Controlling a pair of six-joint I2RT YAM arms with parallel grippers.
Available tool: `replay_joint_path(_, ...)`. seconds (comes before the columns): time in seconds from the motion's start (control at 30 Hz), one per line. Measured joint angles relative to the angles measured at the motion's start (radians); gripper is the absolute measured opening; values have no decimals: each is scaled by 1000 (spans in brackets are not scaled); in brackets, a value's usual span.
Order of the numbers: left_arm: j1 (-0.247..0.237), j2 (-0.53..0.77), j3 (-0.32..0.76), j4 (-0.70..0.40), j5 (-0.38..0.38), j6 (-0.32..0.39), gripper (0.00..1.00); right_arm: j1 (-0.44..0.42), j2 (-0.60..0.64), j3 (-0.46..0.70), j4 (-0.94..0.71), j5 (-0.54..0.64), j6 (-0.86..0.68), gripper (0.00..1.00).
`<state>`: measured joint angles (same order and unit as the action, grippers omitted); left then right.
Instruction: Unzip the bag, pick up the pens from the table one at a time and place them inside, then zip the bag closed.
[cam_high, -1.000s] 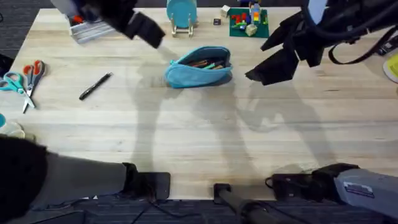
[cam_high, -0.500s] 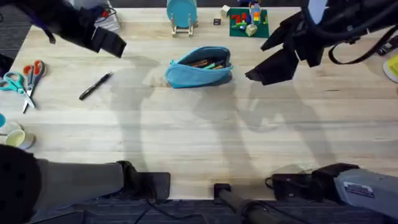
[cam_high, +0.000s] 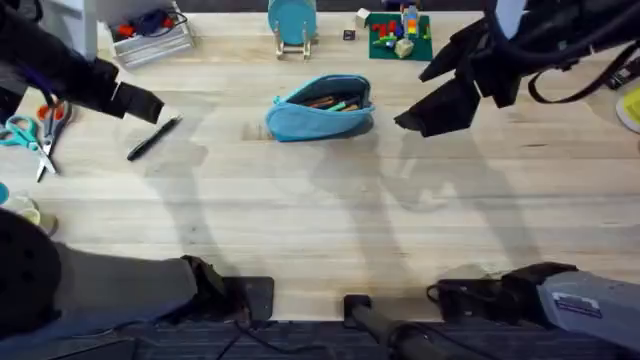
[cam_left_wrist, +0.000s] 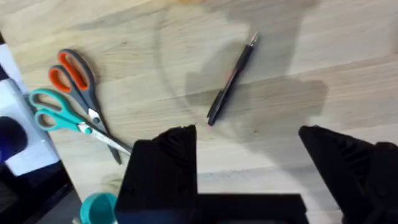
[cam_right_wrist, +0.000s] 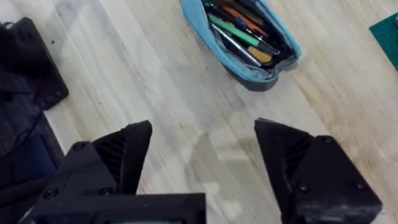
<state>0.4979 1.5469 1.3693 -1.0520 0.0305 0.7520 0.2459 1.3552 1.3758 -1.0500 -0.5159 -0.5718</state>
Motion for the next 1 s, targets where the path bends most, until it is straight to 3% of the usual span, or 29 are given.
replay_joint_path(0.33, 62, 217, -1, 74, 56, 65, 993, 0, 0, 0, 0, 0, 0, 998)
replay_joint_path(0.8, 65, 391, 1, 113, 74, 133, 999, 0, 0, 0, 0, 0, 0, 998)
replay_joint_path(0.9, 66, 392, 1, 116, 74, 135, 951, 0, 0, 0, 0, 0, 0, 998)
replay_joint_path(0.97, 68, 392, 1, 118, 77, 138, 735, 0, 0, 0, 0, 0, 0, 998)
replay_joint_path(1.0, 68, 392, 1, 118, 78, 139, 687, 0, 0, 0, 0, 0, 0, 998)
